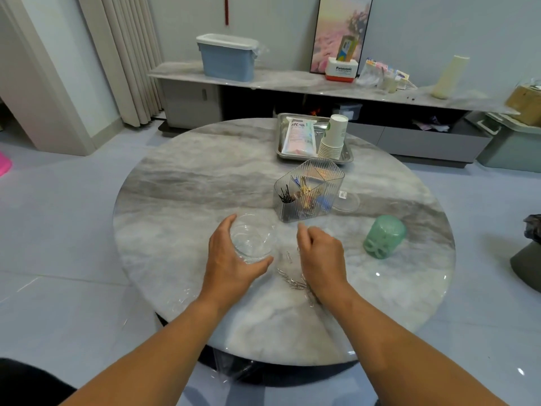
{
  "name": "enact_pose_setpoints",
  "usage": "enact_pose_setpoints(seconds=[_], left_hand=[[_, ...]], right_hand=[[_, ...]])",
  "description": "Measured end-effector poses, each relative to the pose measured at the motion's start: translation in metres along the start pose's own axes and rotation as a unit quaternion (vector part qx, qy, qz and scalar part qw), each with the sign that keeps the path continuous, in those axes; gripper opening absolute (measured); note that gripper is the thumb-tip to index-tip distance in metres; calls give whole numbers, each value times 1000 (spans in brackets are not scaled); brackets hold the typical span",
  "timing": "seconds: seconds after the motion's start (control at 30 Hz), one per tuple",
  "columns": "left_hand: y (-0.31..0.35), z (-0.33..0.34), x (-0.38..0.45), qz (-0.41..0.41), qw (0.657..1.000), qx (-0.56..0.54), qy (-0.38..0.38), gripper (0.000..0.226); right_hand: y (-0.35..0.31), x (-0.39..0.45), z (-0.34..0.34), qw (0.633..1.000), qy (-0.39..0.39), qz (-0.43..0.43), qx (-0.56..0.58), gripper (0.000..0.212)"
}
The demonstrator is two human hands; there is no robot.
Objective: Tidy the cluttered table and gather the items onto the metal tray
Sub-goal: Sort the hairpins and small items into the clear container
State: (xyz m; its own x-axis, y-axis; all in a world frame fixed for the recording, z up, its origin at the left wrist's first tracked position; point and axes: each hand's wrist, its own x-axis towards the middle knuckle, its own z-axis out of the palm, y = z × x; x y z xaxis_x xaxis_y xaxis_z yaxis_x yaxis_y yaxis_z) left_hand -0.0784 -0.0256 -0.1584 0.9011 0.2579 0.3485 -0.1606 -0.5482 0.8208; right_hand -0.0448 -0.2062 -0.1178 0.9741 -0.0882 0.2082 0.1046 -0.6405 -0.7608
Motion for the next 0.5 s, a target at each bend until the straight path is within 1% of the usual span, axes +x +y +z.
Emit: enact_pose_setpoints(seconds=[0.03, 0.07, 0.1, 0.17, 0.23, 0.3, 0.37, 0.43, 0.5], left_hand=[[-1, 1, 0, -3, 1000, -3, -3, 113], [-1, 2, -1, -3, 1000, -5, -10, 113], [-1, 2, -1, -2, 1000, -8, -16, 113], [0, 1, -2, 4, 1000, -7, -22, 112], [1, -1, -2, 10, 1000, 0, -29, 112], [1, -1, -1, 9, 999, 4, -35, 111], [0, -2, 0, 8, 999, -2, -32, 110], [-1, -2, 1, 4, 1000, -3, -22, 110], [-2, 0, 1, -6, 1000, 7, 3, 112]], right_hand=[[-11, 6, 0, 996, 25, 13, 81, 54], [-23, 13, 2, 990, 46, 7, 131, 55], [-37, 18, 7, 986, 60, -9, 157, 56], [-63, 23, 19, 981, 53, -39, 183, 54], [-76, 22, 33, 983, 11, -52, 177, 53], [-78, 19, 43, 989, -33, -71, 125, 51], [-74, 17, 48, 990, -57, -111, 60, 49], [-68, 14, 45, 986, -46, -156, 38, 45], [-59, 13, 37, 984, 0, -169, 55, 41]])
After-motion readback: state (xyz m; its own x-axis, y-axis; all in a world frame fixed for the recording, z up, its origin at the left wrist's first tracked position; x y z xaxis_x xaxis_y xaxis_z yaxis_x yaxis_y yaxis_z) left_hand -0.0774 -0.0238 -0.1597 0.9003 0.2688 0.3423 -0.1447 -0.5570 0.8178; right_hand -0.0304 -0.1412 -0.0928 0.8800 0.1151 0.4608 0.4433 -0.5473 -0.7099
